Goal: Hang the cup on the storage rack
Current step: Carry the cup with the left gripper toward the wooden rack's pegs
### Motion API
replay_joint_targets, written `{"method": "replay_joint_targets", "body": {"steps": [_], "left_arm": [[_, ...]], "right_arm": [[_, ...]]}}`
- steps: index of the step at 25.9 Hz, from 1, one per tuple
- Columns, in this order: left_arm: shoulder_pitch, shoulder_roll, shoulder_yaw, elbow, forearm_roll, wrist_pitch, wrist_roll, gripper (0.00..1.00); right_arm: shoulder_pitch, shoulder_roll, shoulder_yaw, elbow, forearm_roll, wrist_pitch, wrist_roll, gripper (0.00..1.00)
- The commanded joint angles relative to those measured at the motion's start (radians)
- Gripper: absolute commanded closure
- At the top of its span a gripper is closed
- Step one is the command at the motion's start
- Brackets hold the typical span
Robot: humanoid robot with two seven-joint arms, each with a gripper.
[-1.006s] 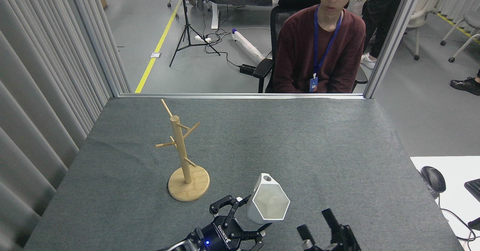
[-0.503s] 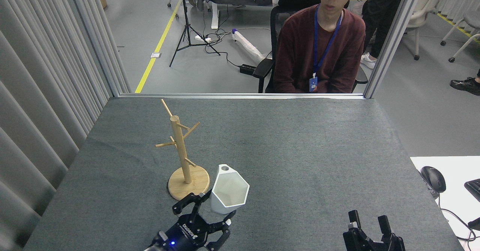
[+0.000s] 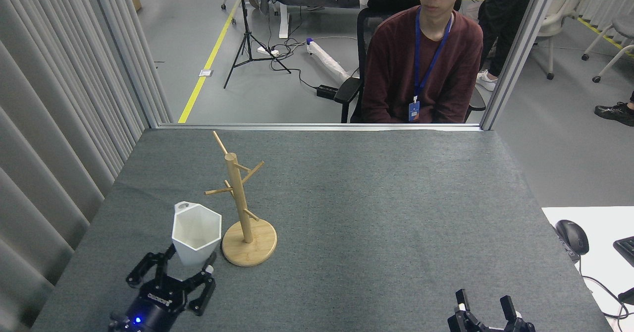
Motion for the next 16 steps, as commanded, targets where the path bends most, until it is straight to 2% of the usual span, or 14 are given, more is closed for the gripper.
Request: {"method": "replay_joint_targets", "body": {"steps": [1, 7, 16], "left_arm": [[-0.079, 0.016, 0.056, 0.087, -0.034, 0.013, 0.002, 0.42], [-0.151, 0.018, 0.056, 0.150, -0.091, 0.020, 0.002, 0.42], [-0.152, 0.036, 0.046, 0.130, -0.094, -0.013, 0.002, 0.42]], "right_arm": [[0.013, -0.001, 0.001, -0.001, 0.004, -0.003, 0.000, 0.01], [0.018, -0.001, 0.001, -0.001, 0.004, -0.003, 0.000, 0.01], [0.004, -0.001, 0.001, -0.001, 0.004, -0.002, 0.000, 0.01]]}}
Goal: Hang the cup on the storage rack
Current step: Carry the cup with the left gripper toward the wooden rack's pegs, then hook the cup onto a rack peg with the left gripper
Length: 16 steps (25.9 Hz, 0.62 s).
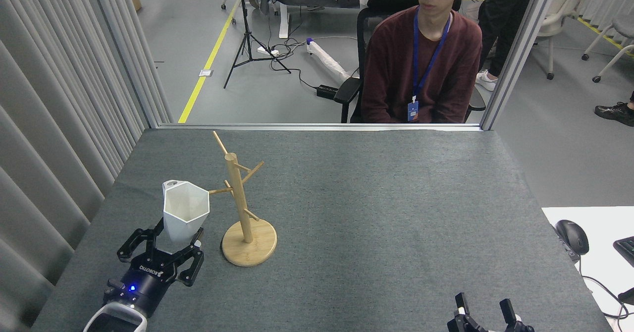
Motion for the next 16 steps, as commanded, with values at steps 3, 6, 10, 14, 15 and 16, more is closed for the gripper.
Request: {"method": "replay_joint_targets", "body": {"steps": [3, 6, 10, 14, 15, 16], "left_arm": [[-0.001, 0.014, -0.020, -0.011, -0.001, -0.023, 0.000, 0.42], [0.002, 0.018, -0.047, -0.019, -0.001, -0.025, 0.000, 0.42], [0.006, 0.032, -0.110, -0.031, -0.004, -0.025, 0.002, 0.42], [0.000, 0.038, -0.148, -0.031, -0.041, -0.025, 0.000, 0.42], [-0.001, 0.038, -0.162, -0.030, -0.047, -0.025, 0.000, 0.42], [-0.001, 0.038, -0.179, -0.025, -0.055, -0.023, 0.002, 0.42]], "right_arm": [[-0.012, -0.002, 0.000, 0.000, 0.000, 0.005, -0.002, 0.01], [-0.016, -0.002, 0.000, 0.002, 0.002, 0.006, -0.002, 0.01], [-0.018, 0.000, 0.000, 0.002, 0.002, 0.009, -0.002, 0.01], [-0.016, 0.002, 0.000, 0.002, 0.002, 0.009, -0.002, 0.01], [-0.016, 0.002, 0.000, 0.003, 0.002, 0.009, -0.002, 0.01], [-0.016, 0.002, 0.000, 0.003, 0.000, 0.009, -0.002, 0.01]]}}
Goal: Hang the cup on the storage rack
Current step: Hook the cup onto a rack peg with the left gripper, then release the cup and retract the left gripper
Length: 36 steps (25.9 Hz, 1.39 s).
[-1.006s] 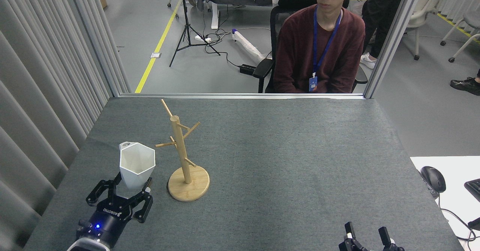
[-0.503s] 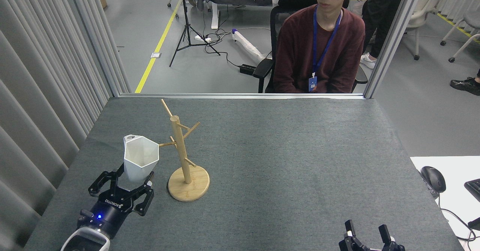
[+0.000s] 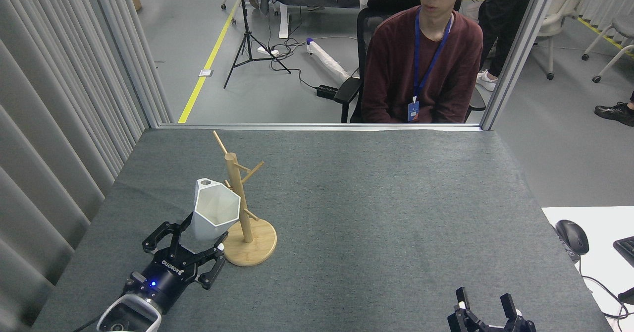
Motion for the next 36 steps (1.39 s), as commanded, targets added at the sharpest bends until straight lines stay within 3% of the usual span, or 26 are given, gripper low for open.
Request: {"method": "replay_joint_targets", "body": {"steps": [1, 5, 6, 7, 8, 19, 23, 28, 31, 36], "left_arm": [[-0.004, 0.002, -0.042, 0.008, -0.031, 0.004, 0.000, 0.42], [-0.014, -0.003, -0.045, 0.026, -0.047, 0.010, 0.000, 0.38], [-0.017, -0.004, -0.045, 0.032, -0.047, 0.013, 0.001, 0.28], [-0.027, -0.004, -0.045, 0.040, -0.050, 0.016, 0.000, 0.08], [-0.034, -0.004, -0.045, 0.048, -0.056, 0.018, 0.003, 0.00], [-0.008, 0.002, -0.039, 0.016, -0.057, 0.013, 0.014, 0.00], [0.068, 0.003, 0.015, -0.023, -0.034, 0.015, 0.018, 0.00], [0.208, 0.003, 0.182, -0.104, 0.122, 0.010, 0.018, 0.00], [0.320, -0.003, 0.211, -0.190, 0.197, 0.013, 0.014, 0.00], [0.398, -0.078, 0.273, -0.221, 0.256, 0.056, 0.001, 0.00]], "right_arm": [[0.001, -0.001, 0.000, 0.002, -0.001, 0.000, 0.000, 0.01], [0.001, 0.002, 0.000, 0.002, -0.001, 0.002, 0.000, 0.01], [0.002, 0.002, 0.000, 0.002, -0.001, 0.000, 0.000, 0.01], [0.002, 0.002, 0.000, 0.002, -0.001, 0.000, 0.000, 0.01], [0.002, 0.002, 0.000, 0.004, -0.003, 0.000, 0.000, 0.01], [-0.002, 0.007, 0.005, 0.009, -0.001, 0.002, 0.000, 0.01], [-0.001, 0.007, 0.005, 0.009, 0.000, 0.002, 0.000, 0.01], [0.015, -0.001, 0.006, 0.007, 0.005, -0.006, -0.002, 0.01], [0.042, -0.012, 0.011, -0.016, 0.071, -0.012, -0.002, 0.01], [0.094, -0.044, 0.005, -0.067, 0.091, -0.024, -0.005, 0.01]]}}
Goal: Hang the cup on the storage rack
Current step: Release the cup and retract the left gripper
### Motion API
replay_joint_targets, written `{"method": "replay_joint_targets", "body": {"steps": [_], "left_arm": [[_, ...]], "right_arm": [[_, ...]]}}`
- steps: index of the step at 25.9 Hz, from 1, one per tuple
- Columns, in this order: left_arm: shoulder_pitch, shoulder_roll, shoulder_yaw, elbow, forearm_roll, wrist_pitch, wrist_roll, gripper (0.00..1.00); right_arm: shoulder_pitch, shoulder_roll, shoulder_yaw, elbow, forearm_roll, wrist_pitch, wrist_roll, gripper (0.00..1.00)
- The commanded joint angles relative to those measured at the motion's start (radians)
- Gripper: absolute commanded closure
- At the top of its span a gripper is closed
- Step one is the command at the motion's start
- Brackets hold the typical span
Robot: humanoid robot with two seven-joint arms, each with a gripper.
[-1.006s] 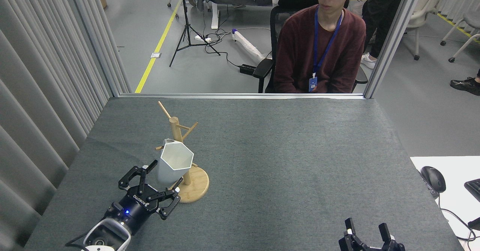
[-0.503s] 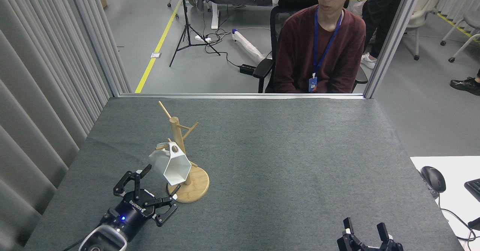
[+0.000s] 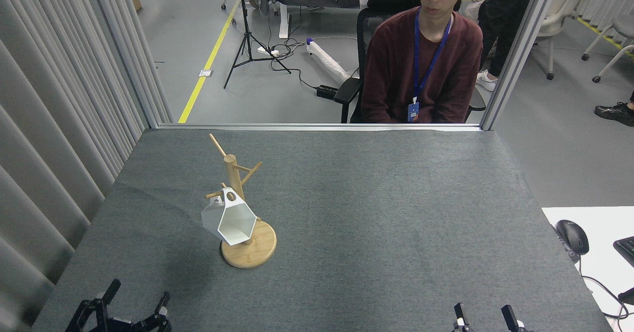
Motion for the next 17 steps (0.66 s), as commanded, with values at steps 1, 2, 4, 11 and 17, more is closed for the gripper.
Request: {"method": "replay_joint_targets", "body": {"steps": [1, 2, 4, 11, 17], "left_arm": [[0.042, -0.037, 0.042, -0.018, 0.049, 0.037, -0.003, 0.00], [0.042, -0.037, 0.043, -0.017, 0.061, 0.055, -0.003, 0.00], [0.042, -0.037, 0.042, -0.020, 0.081, 0.074, -0.006, 0.00], [0.042, -0.037, 0.039, -0.024, 0.082, 0.074, -0.005, 0.00], [0.042, -0.037, 0.024, -0.024, 0.082, 0.074, 0.002, 0.00]], "right_arm": [[0.027, -0.026, -0.003, -0.025, 0.012, -0.004, 0.000, 0.01], [0.027, -0.031, -0.004, -0.027, 0.012, -0.004, -0.002, 0.01], [0.027, -0.038, -0.008, -0.027, 0.014, 0.002, -0.002, 0.01], [0.021, -0.061, -0.012, -0.025, 0.014, 0.012, -0.003, 0.01], [0.022, -0.060, -0.021, -0.025, 0.010, 0.018, -0.005, 0.01]]}}
